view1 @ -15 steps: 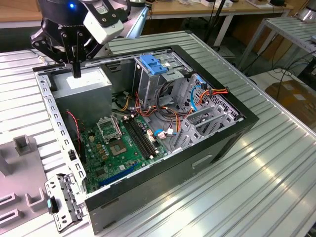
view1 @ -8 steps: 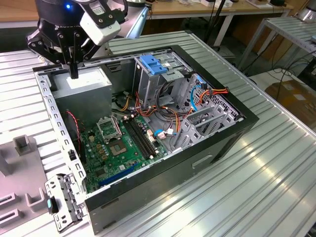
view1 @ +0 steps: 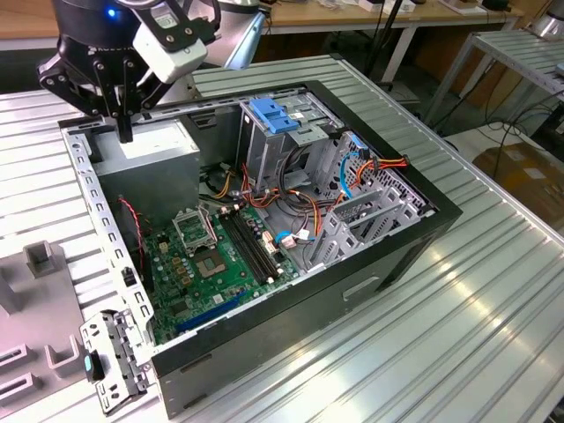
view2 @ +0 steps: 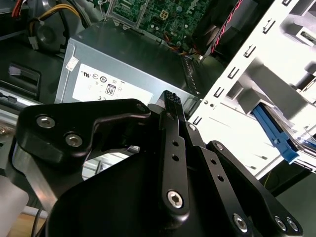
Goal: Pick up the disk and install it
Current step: 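Reach for the disk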
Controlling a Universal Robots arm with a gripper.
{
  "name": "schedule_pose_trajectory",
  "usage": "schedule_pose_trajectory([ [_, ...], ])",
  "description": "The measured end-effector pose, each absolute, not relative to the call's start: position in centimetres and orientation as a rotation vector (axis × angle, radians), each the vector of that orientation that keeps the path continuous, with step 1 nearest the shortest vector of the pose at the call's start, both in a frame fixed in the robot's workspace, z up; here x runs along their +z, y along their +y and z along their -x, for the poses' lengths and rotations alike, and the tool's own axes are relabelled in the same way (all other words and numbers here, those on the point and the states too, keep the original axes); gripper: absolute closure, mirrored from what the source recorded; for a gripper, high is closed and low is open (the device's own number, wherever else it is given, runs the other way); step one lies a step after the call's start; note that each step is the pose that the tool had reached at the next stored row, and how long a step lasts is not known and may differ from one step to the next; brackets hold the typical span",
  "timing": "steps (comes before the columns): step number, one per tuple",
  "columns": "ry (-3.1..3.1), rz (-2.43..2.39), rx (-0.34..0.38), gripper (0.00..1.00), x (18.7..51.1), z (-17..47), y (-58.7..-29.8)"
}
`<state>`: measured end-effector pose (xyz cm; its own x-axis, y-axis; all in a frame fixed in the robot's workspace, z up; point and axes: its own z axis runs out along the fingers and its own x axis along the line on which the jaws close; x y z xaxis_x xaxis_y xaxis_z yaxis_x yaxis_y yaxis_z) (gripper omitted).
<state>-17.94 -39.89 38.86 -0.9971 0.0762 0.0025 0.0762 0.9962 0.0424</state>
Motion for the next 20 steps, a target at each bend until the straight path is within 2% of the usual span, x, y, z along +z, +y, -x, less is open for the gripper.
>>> schedule_pose_trajectory([
  [20,-3.124,0.120,-0.065,0.89,38.7,19.3,-39.9],
])
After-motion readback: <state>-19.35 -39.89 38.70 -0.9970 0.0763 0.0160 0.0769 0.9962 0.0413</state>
